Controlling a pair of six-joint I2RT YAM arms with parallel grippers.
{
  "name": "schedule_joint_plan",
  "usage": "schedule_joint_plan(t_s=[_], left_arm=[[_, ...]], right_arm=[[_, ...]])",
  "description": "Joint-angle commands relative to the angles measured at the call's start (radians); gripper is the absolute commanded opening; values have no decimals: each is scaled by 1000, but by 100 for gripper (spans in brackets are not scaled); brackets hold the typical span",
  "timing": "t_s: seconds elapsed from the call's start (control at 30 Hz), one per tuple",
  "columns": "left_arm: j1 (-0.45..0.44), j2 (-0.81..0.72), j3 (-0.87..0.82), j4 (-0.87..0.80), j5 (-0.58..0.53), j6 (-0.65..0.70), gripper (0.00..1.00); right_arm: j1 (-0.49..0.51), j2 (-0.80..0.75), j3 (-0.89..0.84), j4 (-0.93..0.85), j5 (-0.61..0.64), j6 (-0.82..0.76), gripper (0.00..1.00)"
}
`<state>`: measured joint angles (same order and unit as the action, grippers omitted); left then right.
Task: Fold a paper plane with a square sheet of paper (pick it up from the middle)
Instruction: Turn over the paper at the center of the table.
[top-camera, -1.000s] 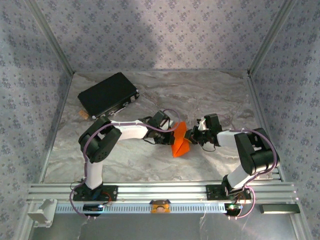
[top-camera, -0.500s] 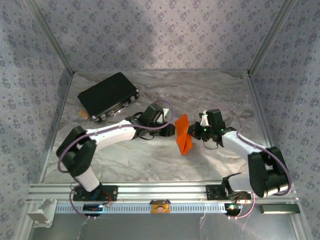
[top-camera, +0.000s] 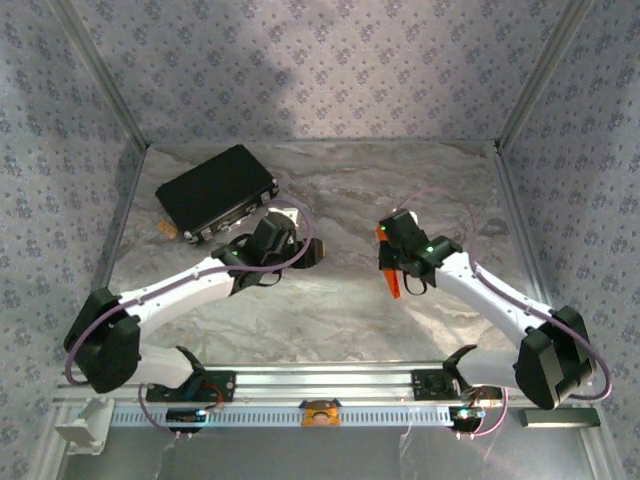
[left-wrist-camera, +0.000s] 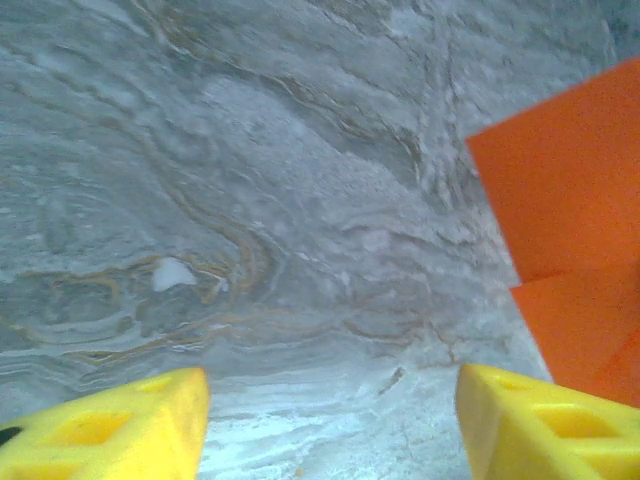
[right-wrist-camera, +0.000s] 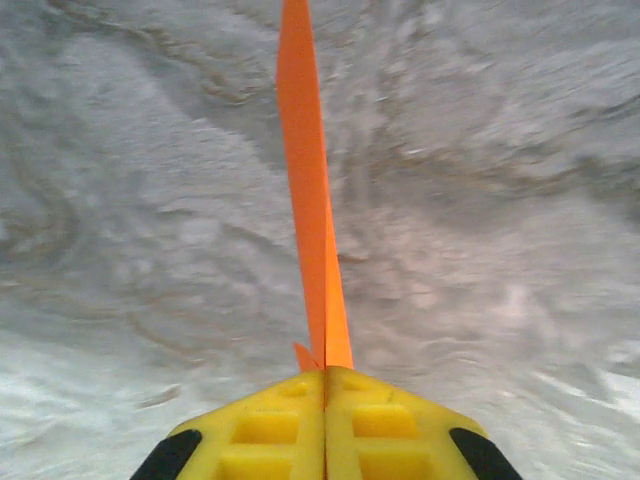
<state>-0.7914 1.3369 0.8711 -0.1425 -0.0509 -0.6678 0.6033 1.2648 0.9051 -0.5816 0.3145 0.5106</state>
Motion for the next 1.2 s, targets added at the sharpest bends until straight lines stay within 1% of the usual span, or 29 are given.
schedule_joint_plan(t_s=[0.0,0.1,0.17,0.23,0.37,0.5,0.57,0.7,0.77,0.87,0.93,1.0,1.03,1.07,1.1,1.17], left_arm=[[12,-61,-29,-28,-94,-41,72],[24,-96,-54,-32,-127,-71,75],[26,-121,-66,-43,-163,-82,76],[26,-149,-78,-58,-206,-94,80],[33,-223,-124,-110,-329,-169,87],[53,-311,-190,-132,-375,-215,88],[60,-353,-209,-151,-398,-231,89],[69,-422,-239,-161,-415,-233,89],[73,-437,-247,-160,-415,-230,90],[75,-438,-244,-161,-400,-227,90],[76,-431,-238,-158,-382,-222,90],[77,-414,-234,-148,-360,-210,90],[77,-408,-230,-144,-346,-202,90],[78,-392,-227,-135,-328,-187,90],[82,-374,-225,-127,-305,-176,90],[90,-334,-215,-122,-255,-167,88]], right_arm=[[75,61,74,-197,391,-13,8],[143,150,132,-262,518,25,8],[187,203,156,-271,560,33,8],[220,254,179,-271,571,41,8],[264,372,233,-266,531,38,9],[302,470,279,-237,452,14,9],[318,514,328,-229,413,7,10],[344,578,386,-211,313,-9,11],[345,591,395,-177,232,-17,13],[339,592,394,-128,114,-14,19],[326,564,370,-76,25,-15,25],[293,507,323,18,-115,-20,35],[275,478,304,45,-156,-8,38],[251,440,278,65,-195,13,43],[222,402,240,85,-242,24,46],[150,334,180,132,-350,2,46]])
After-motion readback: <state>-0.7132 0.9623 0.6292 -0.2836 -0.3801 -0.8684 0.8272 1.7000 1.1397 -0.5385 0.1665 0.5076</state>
